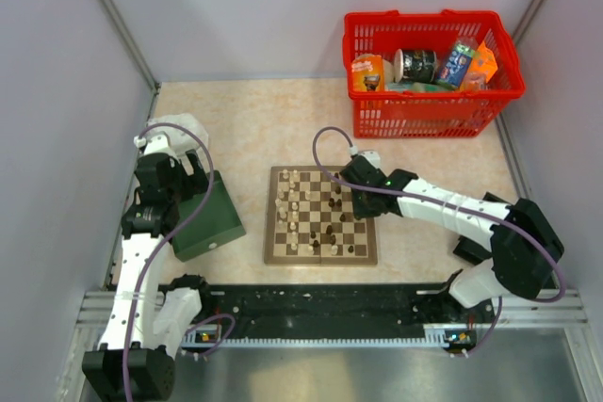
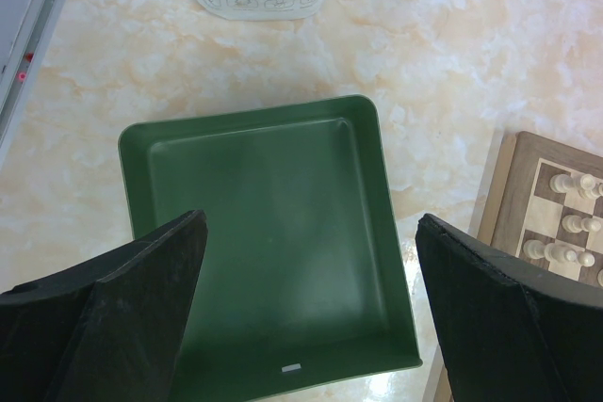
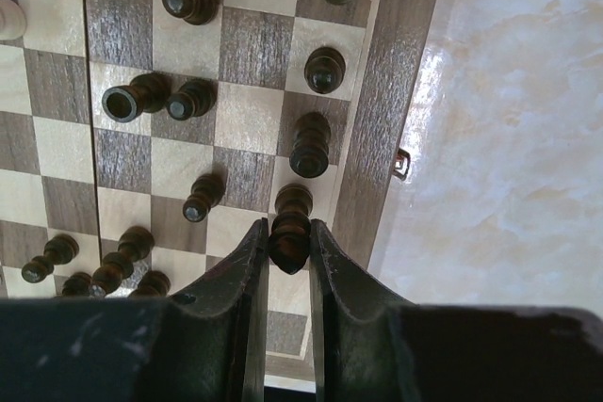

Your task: Set up the chess pieces on the board

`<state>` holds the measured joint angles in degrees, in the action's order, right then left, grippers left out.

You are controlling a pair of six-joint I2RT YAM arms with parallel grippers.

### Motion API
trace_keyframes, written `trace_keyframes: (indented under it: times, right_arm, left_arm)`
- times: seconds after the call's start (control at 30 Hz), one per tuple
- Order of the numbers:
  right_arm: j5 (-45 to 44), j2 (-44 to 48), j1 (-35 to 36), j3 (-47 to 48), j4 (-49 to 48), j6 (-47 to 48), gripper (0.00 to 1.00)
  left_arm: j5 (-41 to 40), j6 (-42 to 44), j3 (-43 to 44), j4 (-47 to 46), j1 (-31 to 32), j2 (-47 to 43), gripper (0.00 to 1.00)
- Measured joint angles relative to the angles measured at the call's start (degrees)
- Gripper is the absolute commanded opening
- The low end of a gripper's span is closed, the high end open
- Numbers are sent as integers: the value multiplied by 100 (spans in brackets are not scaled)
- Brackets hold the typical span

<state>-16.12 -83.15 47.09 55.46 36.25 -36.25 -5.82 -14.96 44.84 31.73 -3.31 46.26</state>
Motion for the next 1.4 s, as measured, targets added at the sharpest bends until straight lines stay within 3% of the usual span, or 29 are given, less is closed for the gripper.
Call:
trace_keyframes:
  times: [0.3, 0.87, 1.4]
  right_arm:
    - [-39, 0, 0, -114, -129, -9, 12]
    - [-72, 0, 0, -142, -155, -44, 27]
    - [-9, 136, 13, 13, 11, 22, 51]
  left_arm:
    - [-2, 0, 0, 0, 0, 2, 98]
    - [0, 0, 0, 0, 0, 2, 98]
    - [0, 0, -2, 0, 0, 2, 98]
